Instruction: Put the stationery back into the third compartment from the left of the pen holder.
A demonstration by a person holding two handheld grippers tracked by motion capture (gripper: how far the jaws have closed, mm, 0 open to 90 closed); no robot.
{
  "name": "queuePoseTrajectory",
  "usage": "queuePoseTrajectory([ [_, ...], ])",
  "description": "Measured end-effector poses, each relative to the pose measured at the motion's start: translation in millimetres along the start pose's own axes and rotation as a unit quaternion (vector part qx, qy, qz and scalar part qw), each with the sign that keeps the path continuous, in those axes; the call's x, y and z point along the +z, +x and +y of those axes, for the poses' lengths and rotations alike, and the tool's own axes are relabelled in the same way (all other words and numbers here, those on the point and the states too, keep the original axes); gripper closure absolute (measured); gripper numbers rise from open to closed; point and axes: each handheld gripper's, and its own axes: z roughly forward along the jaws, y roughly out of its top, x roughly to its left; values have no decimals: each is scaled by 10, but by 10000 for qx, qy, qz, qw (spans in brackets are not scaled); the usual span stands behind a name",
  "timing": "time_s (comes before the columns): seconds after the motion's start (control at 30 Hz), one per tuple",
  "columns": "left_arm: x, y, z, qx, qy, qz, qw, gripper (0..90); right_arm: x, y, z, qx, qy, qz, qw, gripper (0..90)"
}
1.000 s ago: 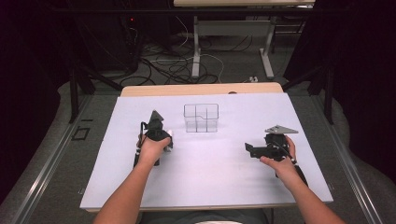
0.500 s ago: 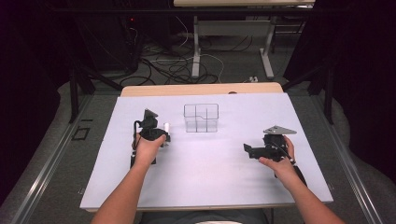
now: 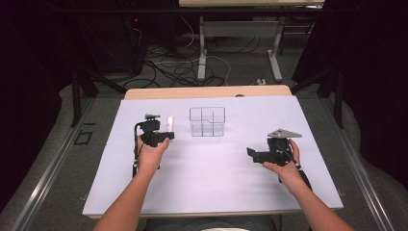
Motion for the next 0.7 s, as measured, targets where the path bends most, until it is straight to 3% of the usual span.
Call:
queuePoseTrajectory([
  [0.37, -131, -91, -26, 194, -611, -246, 9976, 707, 22, 87, 140, -22, -99, 225, 9997, 149],
  [0.47, -157, -101, -37, 369, -699, -241, 9966, 707, 33, 126, 195, -19, -116, 320, 9994, 164],
  [0.53, -153, -123, -47, 324, -821, -280, 9957, 707, 37, 145, 246, -63, -163, 360, 9992, 189],
  [0.7, -155, -151, -52, 384, -870, -326, 9949, 708, 70, 198, 366, 67, -268, 582, 9979, 225],
])
